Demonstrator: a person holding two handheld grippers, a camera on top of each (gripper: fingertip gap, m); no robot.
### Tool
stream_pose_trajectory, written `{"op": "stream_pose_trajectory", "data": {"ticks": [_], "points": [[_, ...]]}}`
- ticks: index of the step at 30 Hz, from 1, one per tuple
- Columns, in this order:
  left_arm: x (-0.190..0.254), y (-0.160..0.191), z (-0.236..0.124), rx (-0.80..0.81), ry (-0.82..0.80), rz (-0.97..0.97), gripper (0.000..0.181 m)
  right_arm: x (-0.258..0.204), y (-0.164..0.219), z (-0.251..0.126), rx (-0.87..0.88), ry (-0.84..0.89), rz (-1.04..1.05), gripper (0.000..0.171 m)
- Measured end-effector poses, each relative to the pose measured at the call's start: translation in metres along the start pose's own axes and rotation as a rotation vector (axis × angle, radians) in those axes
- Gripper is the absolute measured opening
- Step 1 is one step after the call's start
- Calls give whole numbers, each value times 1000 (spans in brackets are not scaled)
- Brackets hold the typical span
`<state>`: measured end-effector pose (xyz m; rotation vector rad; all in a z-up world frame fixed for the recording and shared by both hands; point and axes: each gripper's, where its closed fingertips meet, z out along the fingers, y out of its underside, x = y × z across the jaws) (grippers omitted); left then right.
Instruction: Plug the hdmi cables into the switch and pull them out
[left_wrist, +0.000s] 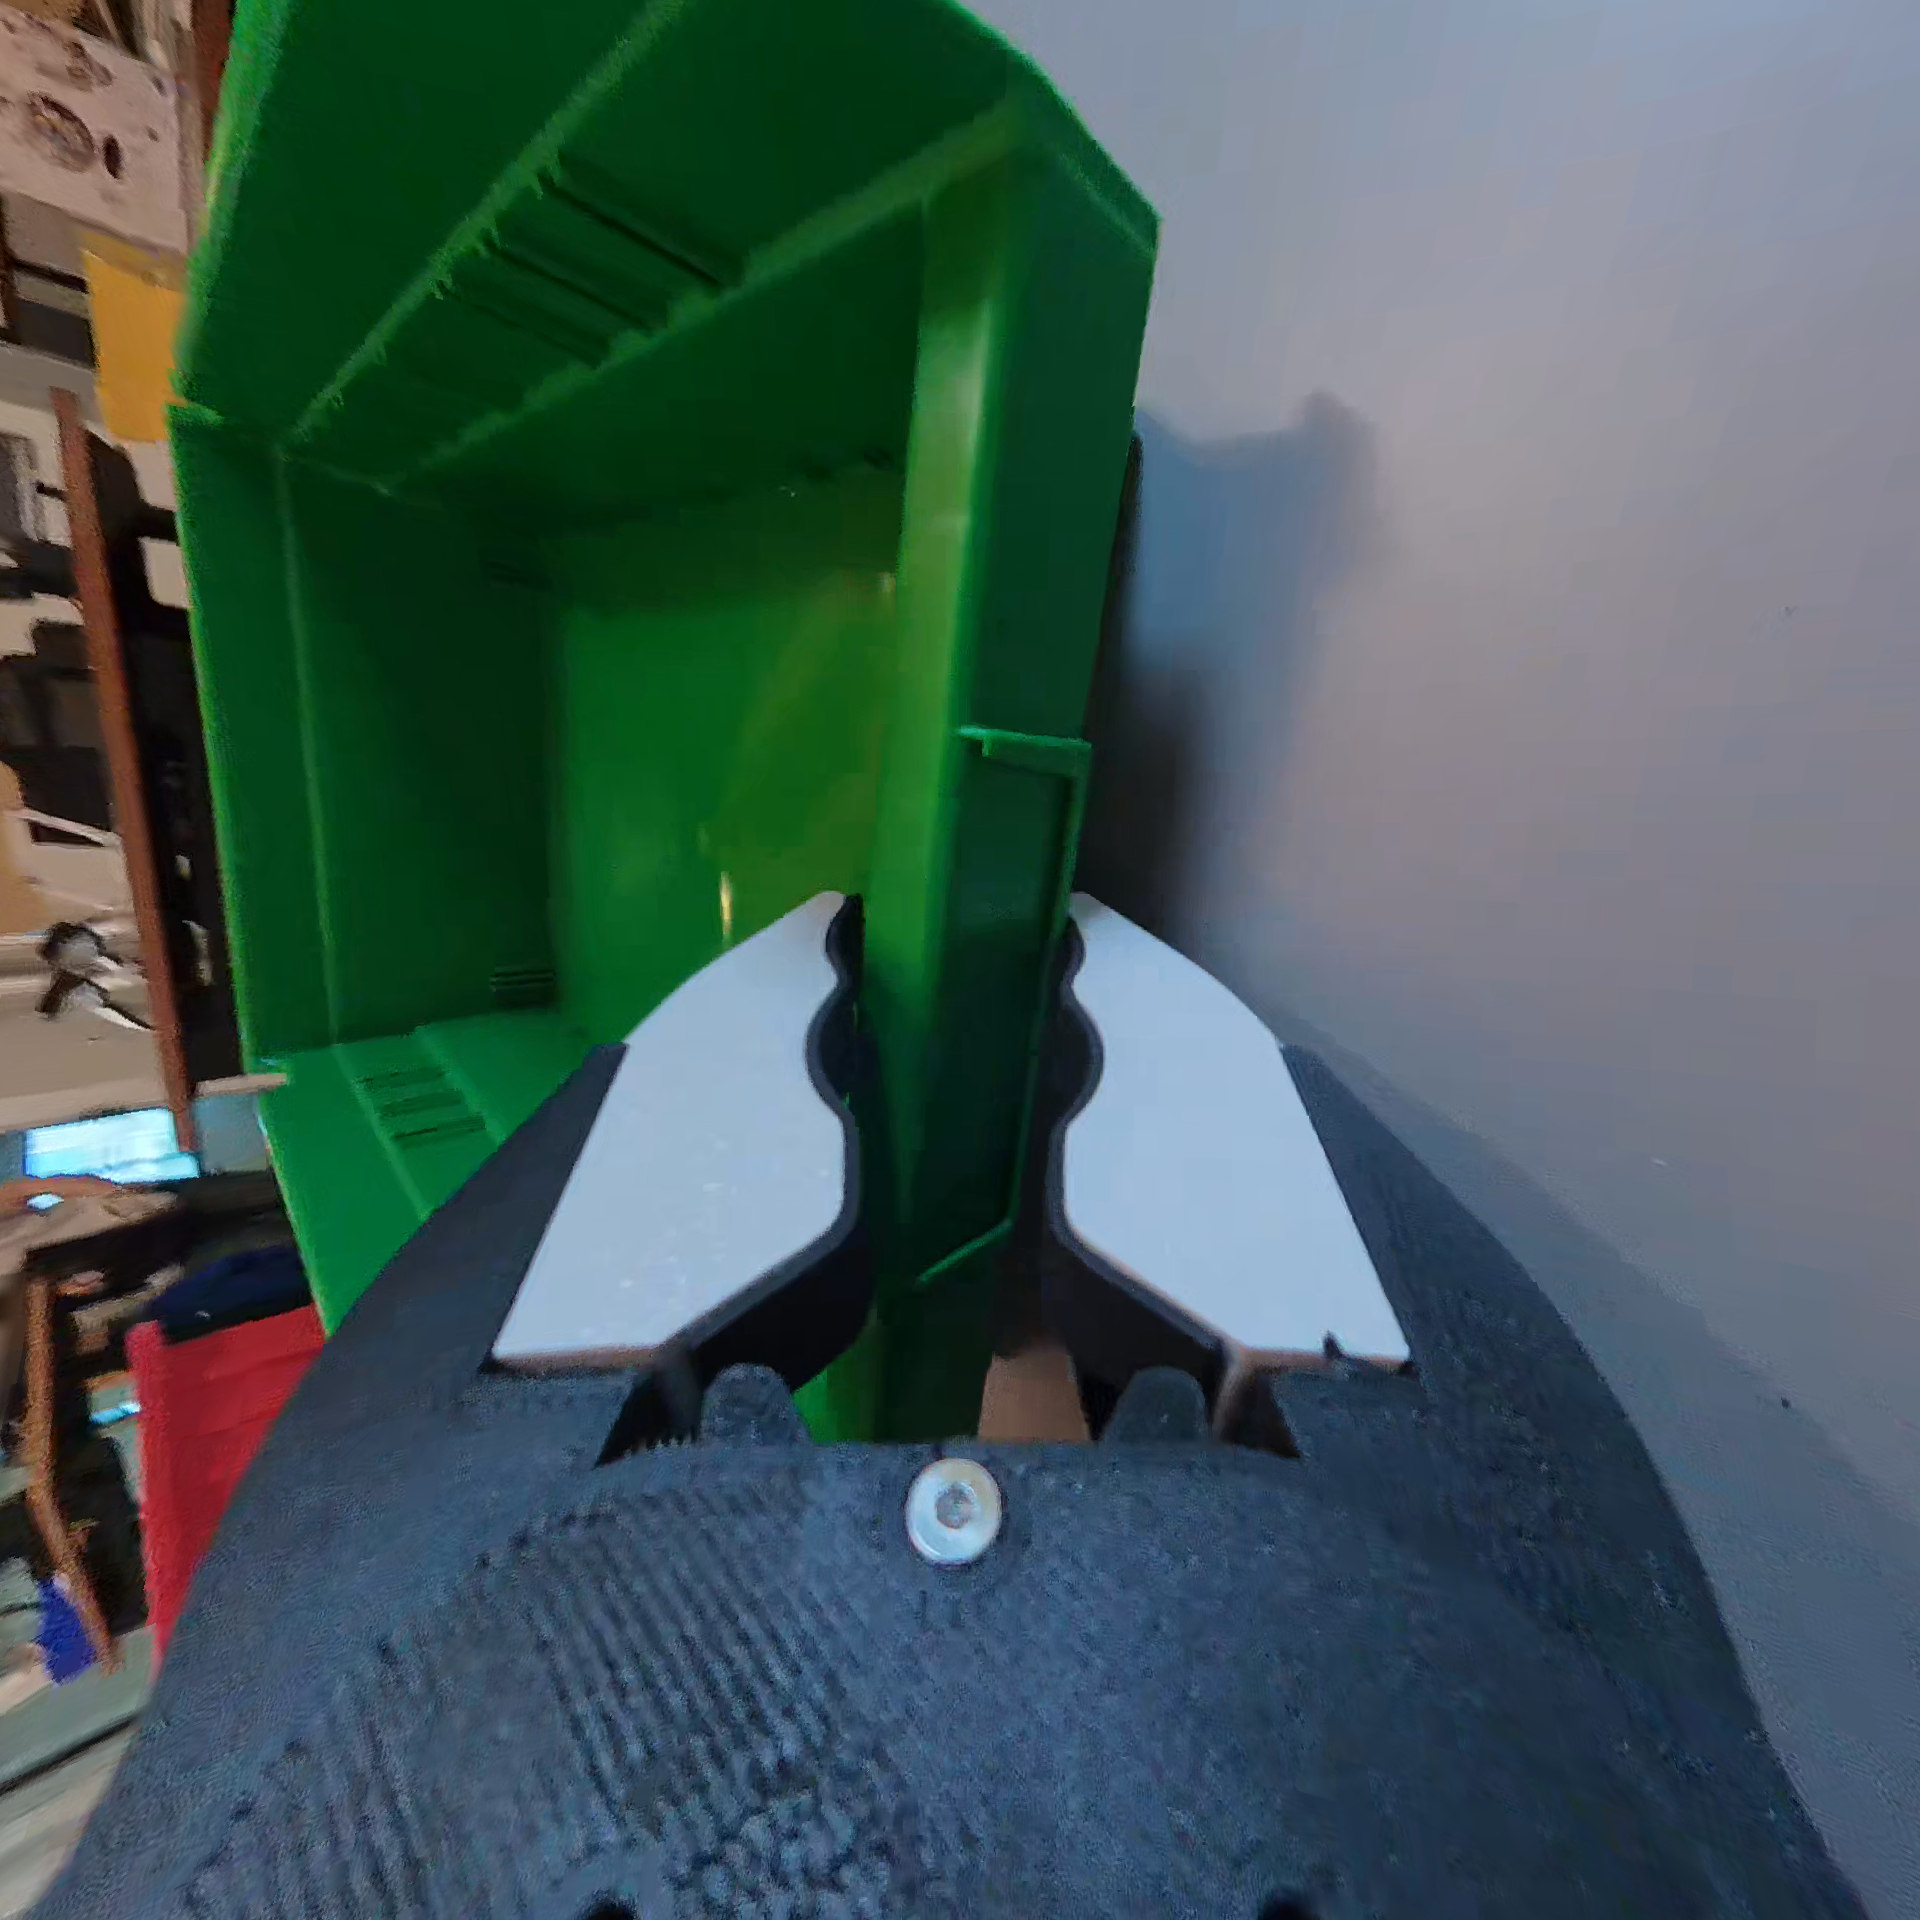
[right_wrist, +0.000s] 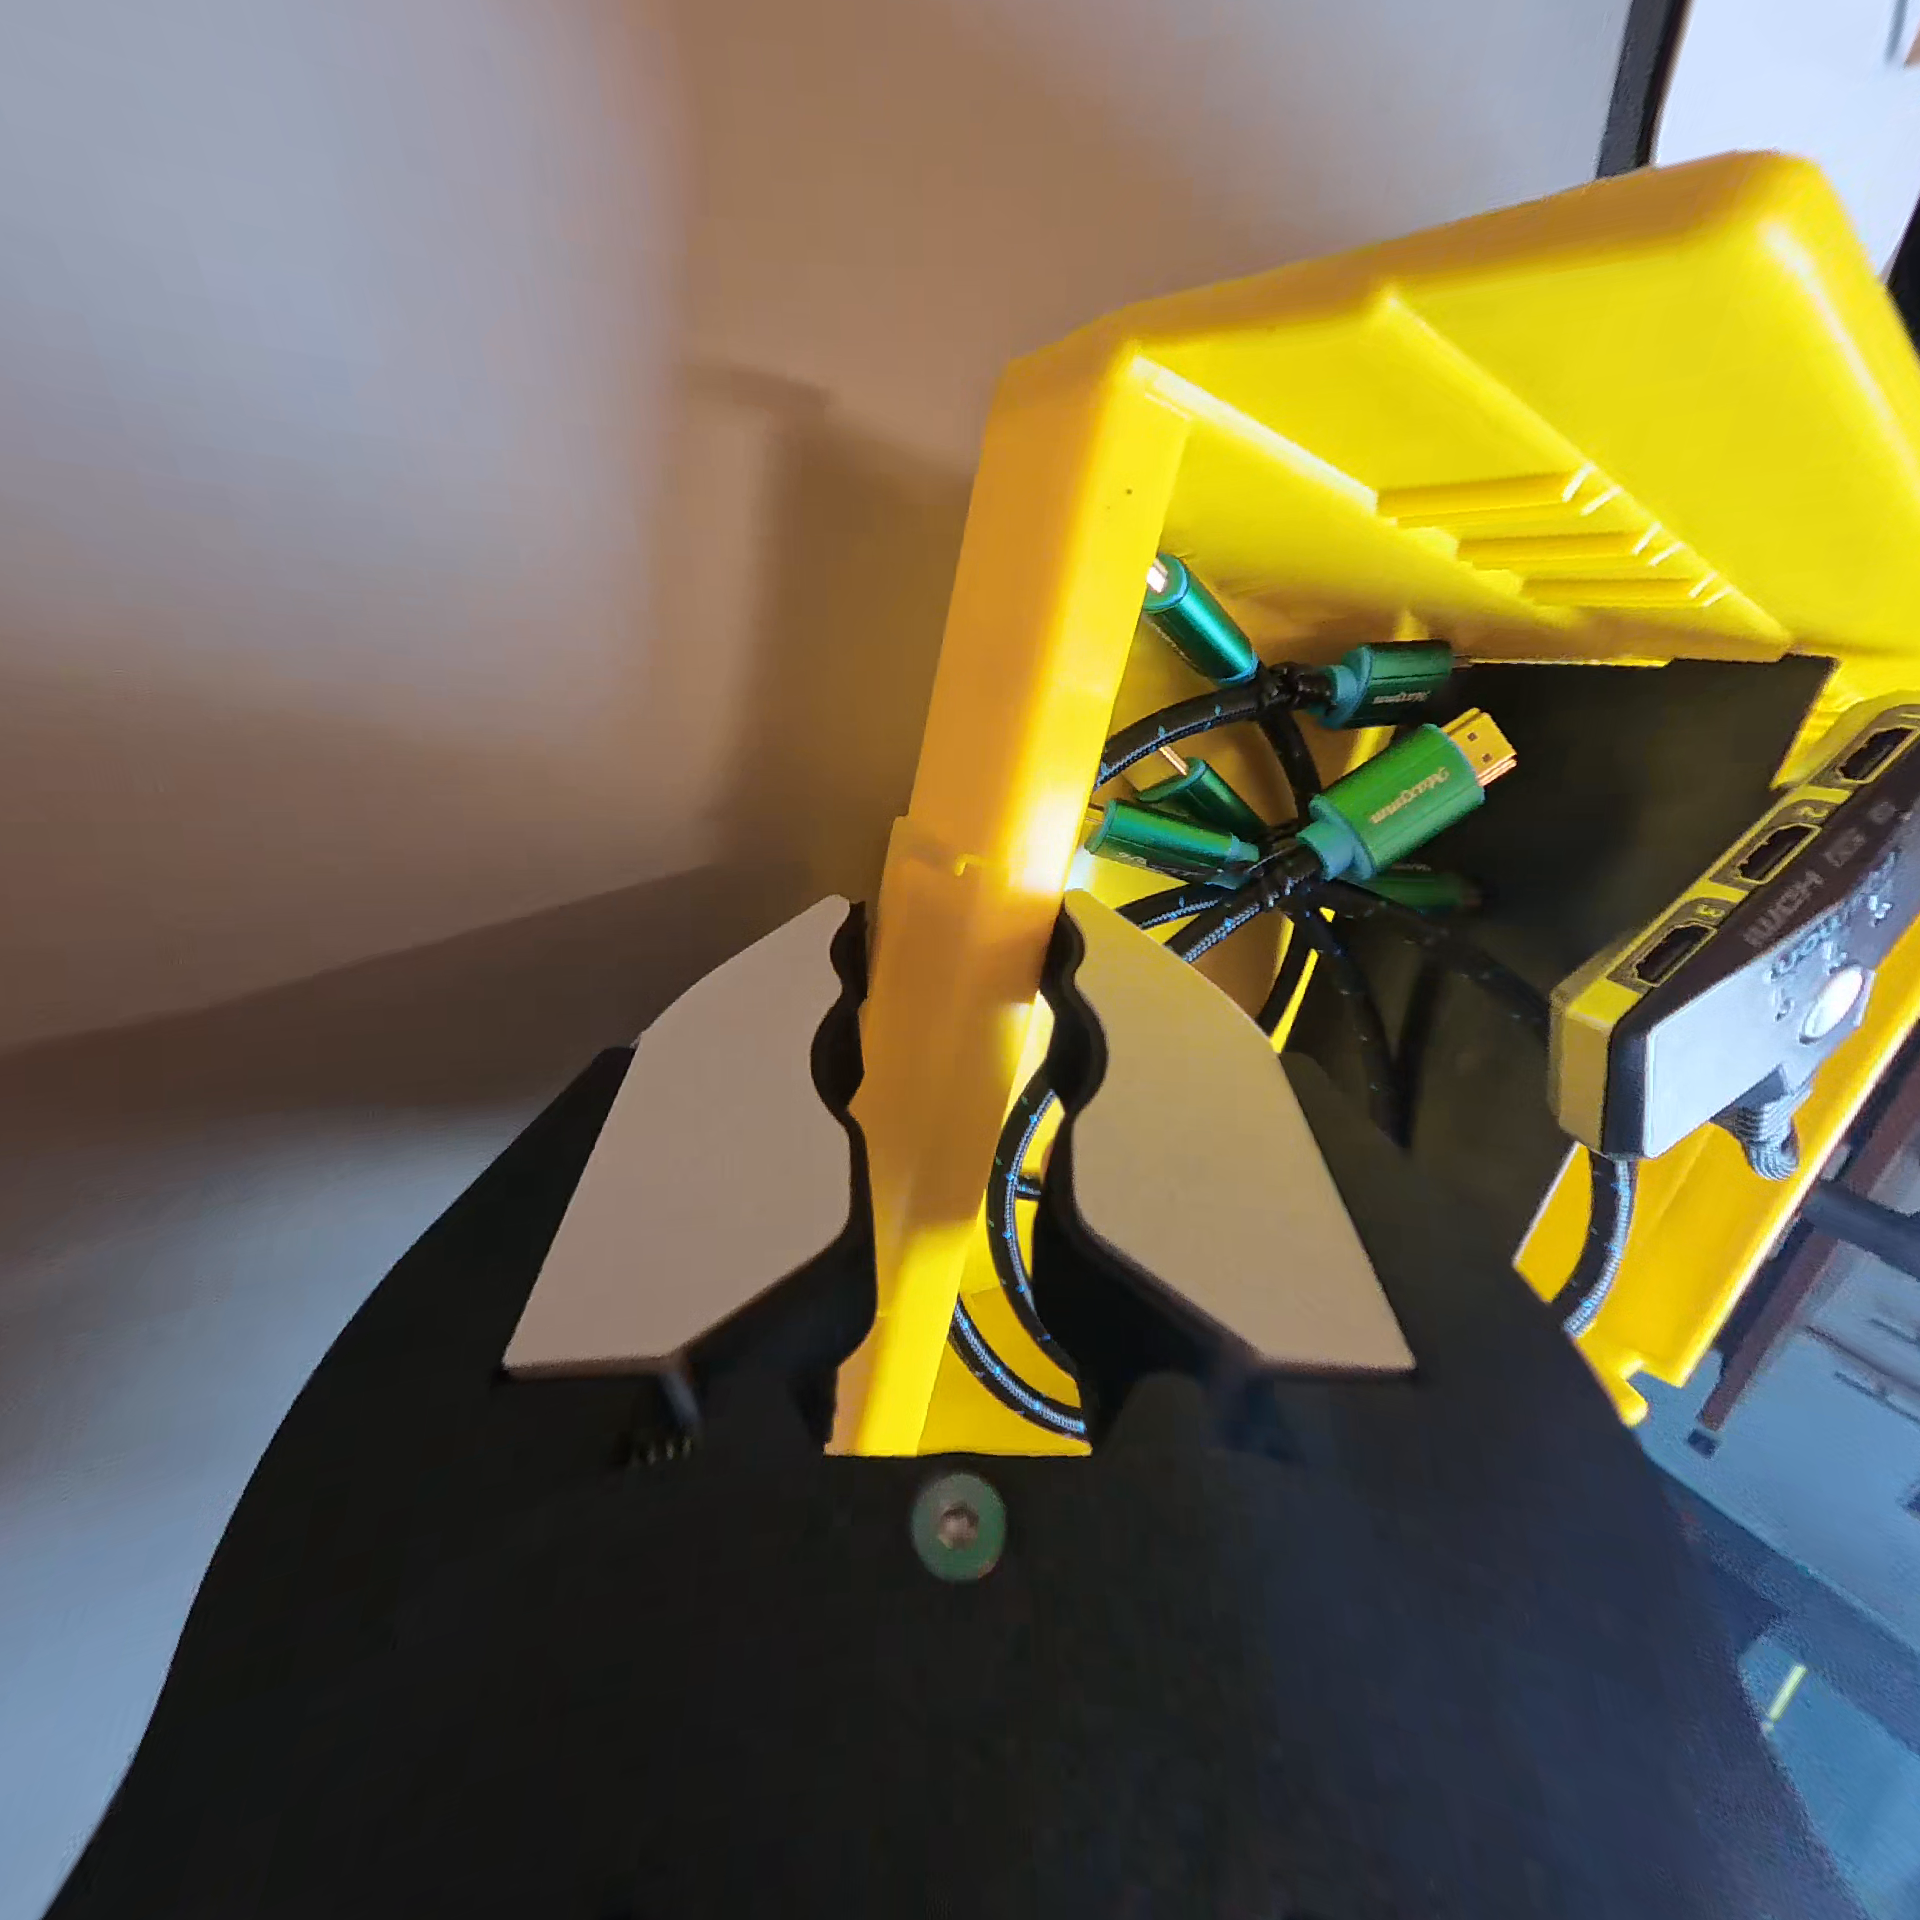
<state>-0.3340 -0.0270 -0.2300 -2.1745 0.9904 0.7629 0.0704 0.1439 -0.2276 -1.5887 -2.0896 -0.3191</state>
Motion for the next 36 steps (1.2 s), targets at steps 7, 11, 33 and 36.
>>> {"op": "stream_pose_trajectory", "data": {"ticks": [7,11,33,36], "points": [[21,-34,-10,128,-15,111,32,-52,-5,-33,6,80,-154,33],[47,-62,-26,228,36,193,32,-95,-51,-84,316,-52,-57,34],[107,-127,-97,588,117,211,49,76,-57,-65,212,-46,426,47],[110,-133,-99,615,115,200,47,79,-48,-28,7,-54,312,48]]}}
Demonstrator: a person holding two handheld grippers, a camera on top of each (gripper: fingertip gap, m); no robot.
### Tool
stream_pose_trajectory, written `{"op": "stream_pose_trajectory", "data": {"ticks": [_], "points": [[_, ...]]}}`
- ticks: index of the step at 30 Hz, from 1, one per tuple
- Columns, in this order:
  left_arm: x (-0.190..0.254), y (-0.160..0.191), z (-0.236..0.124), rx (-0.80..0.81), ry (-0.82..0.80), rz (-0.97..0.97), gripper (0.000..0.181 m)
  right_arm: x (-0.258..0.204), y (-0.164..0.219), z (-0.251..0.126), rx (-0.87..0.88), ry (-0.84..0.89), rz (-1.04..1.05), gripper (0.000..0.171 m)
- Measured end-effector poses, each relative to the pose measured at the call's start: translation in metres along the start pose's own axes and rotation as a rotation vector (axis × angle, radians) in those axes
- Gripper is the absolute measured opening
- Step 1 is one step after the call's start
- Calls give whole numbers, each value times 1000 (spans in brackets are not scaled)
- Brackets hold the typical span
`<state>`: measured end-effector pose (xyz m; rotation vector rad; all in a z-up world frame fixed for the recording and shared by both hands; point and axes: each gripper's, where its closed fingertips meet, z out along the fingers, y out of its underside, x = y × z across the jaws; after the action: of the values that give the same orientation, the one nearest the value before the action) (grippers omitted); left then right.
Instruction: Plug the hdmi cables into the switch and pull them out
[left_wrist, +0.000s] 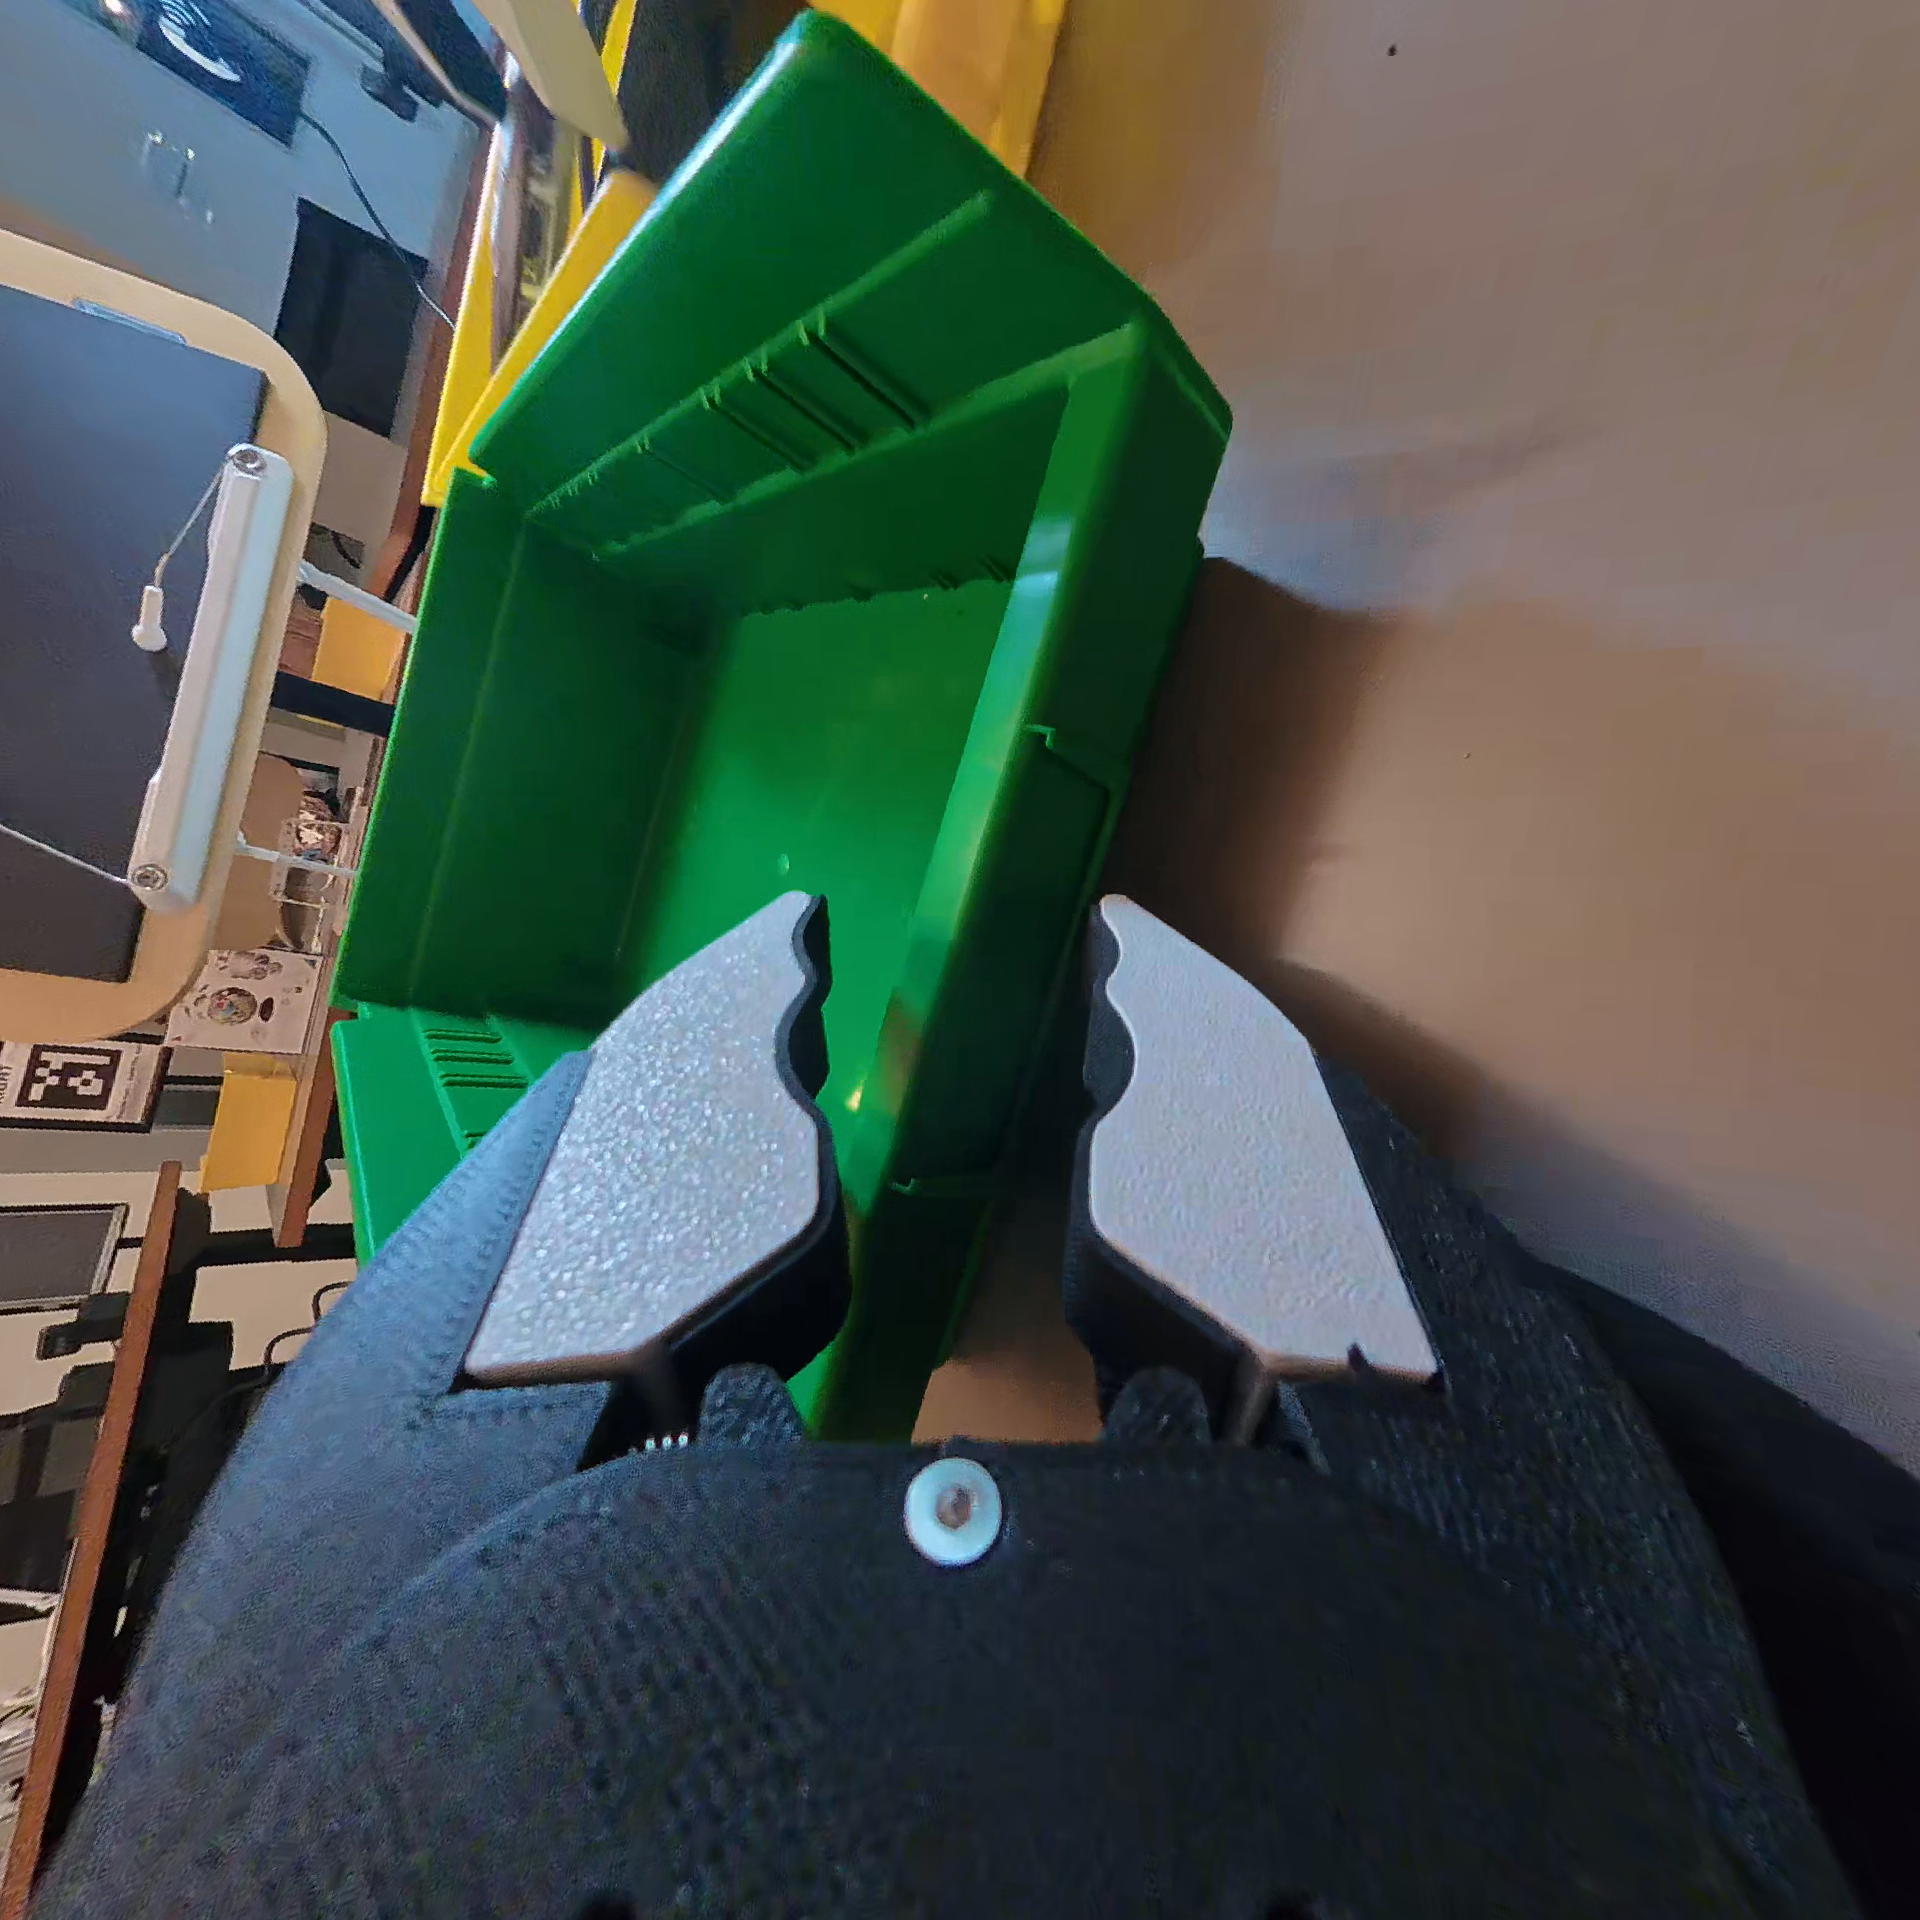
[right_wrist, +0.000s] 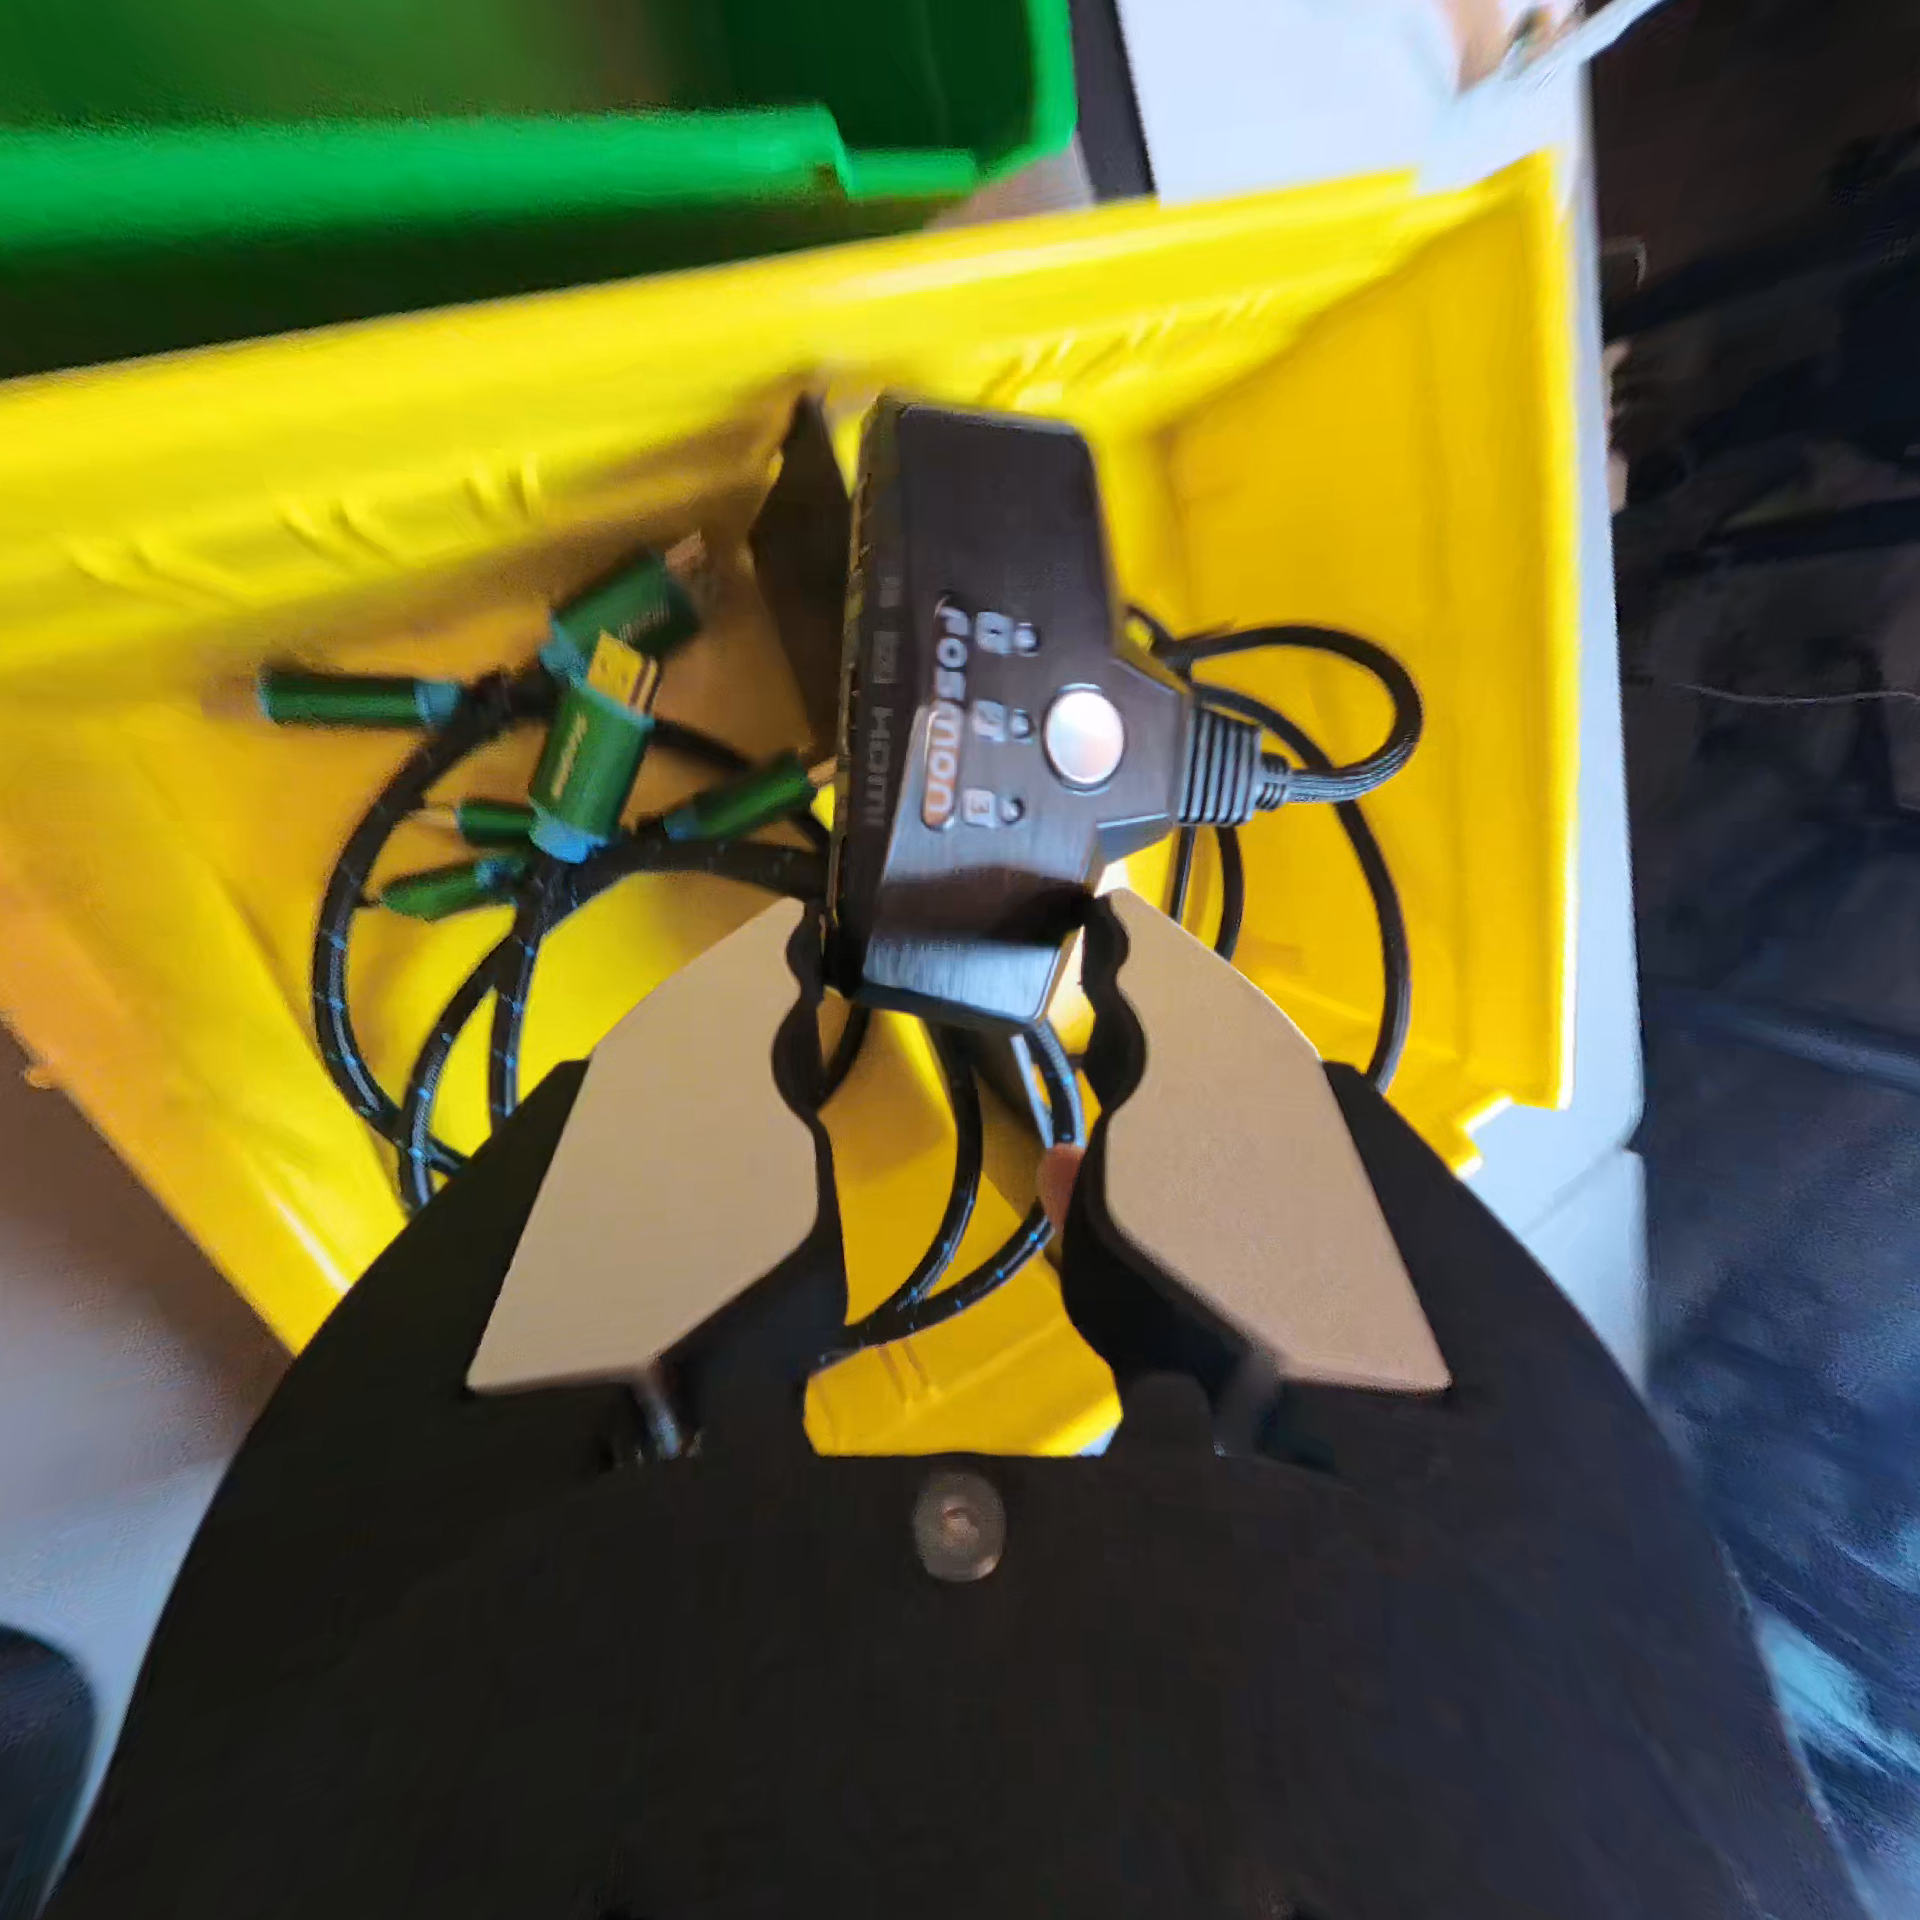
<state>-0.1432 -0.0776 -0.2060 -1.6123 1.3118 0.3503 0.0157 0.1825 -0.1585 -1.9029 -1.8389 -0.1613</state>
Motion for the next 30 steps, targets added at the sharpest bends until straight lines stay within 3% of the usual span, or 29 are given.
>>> {"op": "stream_pose_trajectory", "data": {"ticks": [7,16,25,30], "points": [[2,-2,-5,50,-13,-29,41,17,-15,14,-164,-110,-92,49],[2,-14,-8,120,-3,-84,37,40,-41,1,-58,-161,35,48],[5,-11,-11,122,6,-103,36,48,-1,24,-427,-204,86,47],[7,-14,-11,131,14,-102,36,52,3,33,-514,-168,-43,47]]}}
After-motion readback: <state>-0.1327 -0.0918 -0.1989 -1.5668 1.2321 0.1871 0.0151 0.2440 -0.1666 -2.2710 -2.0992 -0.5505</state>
